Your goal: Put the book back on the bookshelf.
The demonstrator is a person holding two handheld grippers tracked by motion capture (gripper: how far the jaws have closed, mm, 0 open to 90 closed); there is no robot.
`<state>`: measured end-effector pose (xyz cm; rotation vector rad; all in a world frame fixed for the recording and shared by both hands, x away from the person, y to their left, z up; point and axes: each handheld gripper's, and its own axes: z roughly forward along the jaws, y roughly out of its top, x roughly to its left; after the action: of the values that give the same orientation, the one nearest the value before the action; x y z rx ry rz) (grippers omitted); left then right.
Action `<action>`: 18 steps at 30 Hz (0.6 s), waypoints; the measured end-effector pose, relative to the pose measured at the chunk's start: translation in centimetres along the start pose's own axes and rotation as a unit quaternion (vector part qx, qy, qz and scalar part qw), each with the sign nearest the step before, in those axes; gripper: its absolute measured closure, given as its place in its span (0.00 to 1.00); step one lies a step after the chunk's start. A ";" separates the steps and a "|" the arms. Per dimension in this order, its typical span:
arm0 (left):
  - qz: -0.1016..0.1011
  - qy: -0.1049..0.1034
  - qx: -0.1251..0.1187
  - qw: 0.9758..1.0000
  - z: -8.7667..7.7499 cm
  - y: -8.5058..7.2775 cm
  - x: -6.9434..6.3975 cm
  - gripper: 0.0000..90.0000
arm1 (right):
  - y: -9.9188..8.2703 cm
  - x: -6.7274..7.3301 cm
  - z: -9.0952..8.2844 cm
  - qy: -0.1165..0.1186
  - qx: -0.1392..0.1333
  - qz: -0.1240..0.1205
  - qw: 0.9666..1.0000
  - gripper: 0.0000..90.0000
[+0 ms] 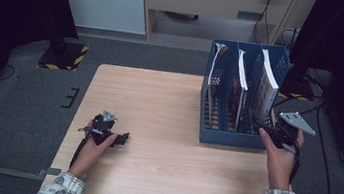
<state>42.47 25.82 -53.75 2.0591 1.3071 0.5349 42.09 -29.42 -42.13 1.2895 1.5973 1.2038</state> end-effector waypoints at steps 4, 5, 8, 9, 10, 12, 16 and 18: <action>0.000 0.000 0.000 1.000 0.0 0.0 0.0 0.00 | -0.4 0.0 -0.3 -0.001 0.003 0.000 1.000 0.09; 0.000 0.000 0.000 1.000 0.0 0.0 0.0 0.00 | -0.4 0.1 -0.4 -0.001 0.004 -0.002 1.000 0.09; 0.000 0.000 0.000 1.000 0.0 0.0 0.0 0.00 | -0.6 0.3 -0.6 0.001 0.007 -0.007 1.000 0.09; 0.000 0.000 0.000 1.000 0.0 0.0 0.0 0.00 | -0.7 0.4 -0.7 0.004 0.008 -0.006 1.000 0.09; 0.000 0.000 0.000 1.000 0.0 0.0 0.0 0.00 | -0.7 0.5 -0.8 0.006 0.007 -0.007 1.000 0.09; 0.000 0.000 0.000 1.000 0.0 0.0 0.0 0.00 | -0.9 0.9 -1.0 0.012 0.010 -0.011 1.000 0.09; 0.000 0.000 0.000 1.000 0.0 0.0 0.0 0.00 | -1.2 1.4 -1.4 0.019 0.012 -0.015 1.000 0.09; 0.000 0.000 0.000 1.000 0.0 0.0 0.0 0.00 | -1.4 1.6 -1.7 0.024 0.016 -0.017 0.999 0.09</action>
<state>42.47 25.82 -53.75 2.0588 1.3071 0.5359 39.77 -28.26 -42.95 1.2575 1.6720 1.2010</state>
